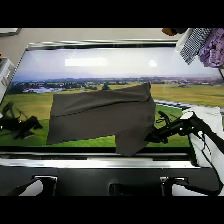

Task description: Fold the clothes and pants, and hang the long-sleeved shirts on hangers.

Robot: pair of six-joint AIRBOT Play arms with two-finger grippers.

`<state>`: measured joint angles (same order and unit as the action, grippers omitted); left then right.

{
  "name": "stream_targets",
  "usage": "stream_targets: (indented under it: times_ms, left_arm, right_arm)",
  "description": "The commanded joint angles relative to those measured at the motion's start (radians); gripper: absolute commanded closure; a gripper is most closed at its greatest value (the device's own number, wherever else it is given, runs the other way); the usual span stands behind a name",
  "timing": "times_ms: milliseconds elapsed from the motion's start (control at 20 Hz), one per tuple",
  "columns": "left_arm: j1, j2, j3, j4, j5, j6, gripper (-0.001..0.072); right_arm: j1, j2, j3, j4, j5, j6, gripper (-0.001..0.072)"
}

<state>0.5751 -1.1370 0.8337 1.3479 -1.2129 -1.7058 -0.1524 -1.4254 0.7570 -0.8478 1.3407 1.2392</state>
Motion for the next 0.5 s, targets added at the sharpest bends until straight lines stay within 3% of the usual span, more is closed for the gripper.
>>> stream_targets:
  times_ms: [0, 100, 200, 450]
  left_arm:
    - [0.179, 0.076, -0.178, -0.169, 0.016, 0.146, 0.0167]
    - [0.274, 0.071, -0.257, -0.302, 0.015, 0.259, 0.0167]
    - [0.312, 0.065, -0.304, -0.338, 0.039, 0.327, 0.0167]
    - [0.278, -0.023, -0.312, -0.34, 0.082, 0.372, 0.0168]
  right_arm:
    - [0.006, 0.077, -0.001, 0.001, -0.01, 0.006, 0.0681]
    - [0.006, 0.1, -0.001, 0.002, -0.023, 0.006, 0.0681]
    - [0.006, 0.104, -0.001, 0.004, -0.032, 0.006, 0.0681]
    - [0.006, 0.104, -0.001, 0.033, -0.035, -0.013, 0.0681]
